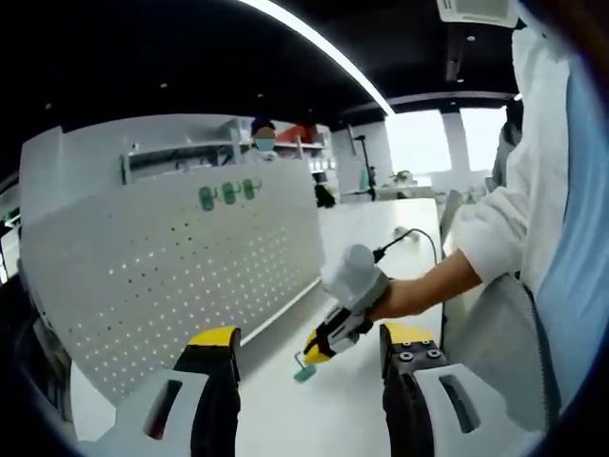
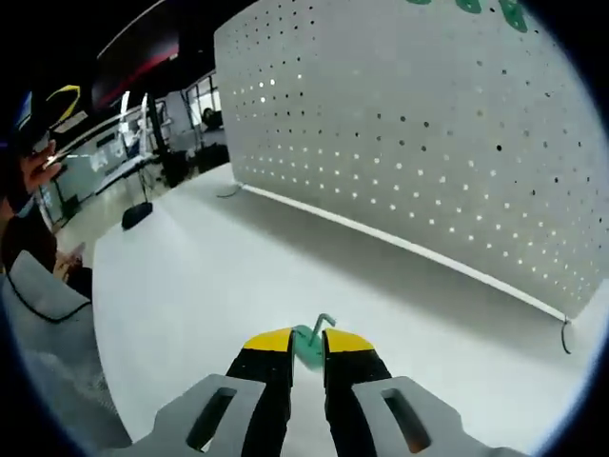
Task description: Insert the hook assembly into the mounting plate slot until the hook locks in place.
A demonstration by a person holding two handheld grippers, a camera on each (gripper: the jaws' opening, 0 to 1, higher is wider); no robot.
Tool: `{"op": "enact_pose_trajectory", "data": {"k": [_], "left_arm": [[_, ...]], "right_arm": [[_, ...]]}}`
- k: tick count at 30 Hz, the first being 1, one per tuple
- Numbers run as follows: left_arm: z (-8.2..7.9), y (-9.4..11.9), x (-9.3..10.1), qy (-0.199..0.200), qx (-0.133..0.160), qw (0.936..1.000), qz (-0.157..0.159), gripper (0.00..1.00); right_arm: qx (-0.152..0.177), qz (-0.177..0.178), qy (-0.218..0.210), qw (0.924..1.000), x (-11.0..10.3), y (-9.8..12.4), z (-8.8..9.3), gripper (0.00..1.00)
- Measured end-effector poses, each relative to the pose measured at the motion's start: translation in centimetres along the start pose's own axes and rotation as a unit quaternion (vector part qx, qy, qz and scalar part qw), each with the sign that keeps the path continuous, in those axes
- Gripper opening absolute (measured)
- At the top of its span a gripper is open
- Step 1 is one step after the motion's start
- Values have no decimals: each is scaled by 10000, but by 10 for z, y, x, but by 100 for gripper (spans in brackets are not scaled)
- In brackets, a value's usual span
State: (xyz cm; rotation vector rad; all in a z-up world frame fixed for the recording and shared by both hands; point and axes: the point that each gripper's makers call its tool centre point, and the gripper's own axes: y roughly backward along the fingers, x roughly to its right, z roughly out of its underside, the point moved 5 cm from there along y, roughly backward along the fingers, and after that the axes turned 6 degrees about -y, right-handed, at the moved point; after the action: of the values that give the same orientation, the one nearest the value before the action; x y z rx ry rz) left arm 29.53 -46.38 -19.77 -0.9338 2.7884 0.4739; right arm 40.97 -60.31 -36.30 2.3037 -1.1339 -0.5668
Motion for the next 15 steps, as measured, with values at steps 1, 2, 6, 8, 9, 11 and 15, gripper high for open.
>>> {"op": "enact_pose_trajectory", "data": {"k": [1,2,6,8,9,11,15], "left_arm": [[0,0,0,6,-7,10000,-1,60],[1,0,0,7,-17,10000,1,60],[2,0,-1,14,-32,10000,-2,60],[2,0,-3,23,-32,10000,-10,60],[2,0,-3,26,-33,10000,-12,60],[3,0,-4,26,-43,10000,-16,60],[4,-1,-3,30,-56,10000,0,60]], "right_arm": [[-54,-21,3,10000,0,-3,1,10],[-70,-12,-2,10000,0,-4,2,10],[-109,-4,-9,9999,2,-8,1,10],[-83,3,4,10000,2,-9,-1,10],[-77,2,10,10000,2,-10,-2,10],[-63,22,42,10000,3,-12,-5,10],[-69,26,67,10000,4,-18,-8,10]]}}
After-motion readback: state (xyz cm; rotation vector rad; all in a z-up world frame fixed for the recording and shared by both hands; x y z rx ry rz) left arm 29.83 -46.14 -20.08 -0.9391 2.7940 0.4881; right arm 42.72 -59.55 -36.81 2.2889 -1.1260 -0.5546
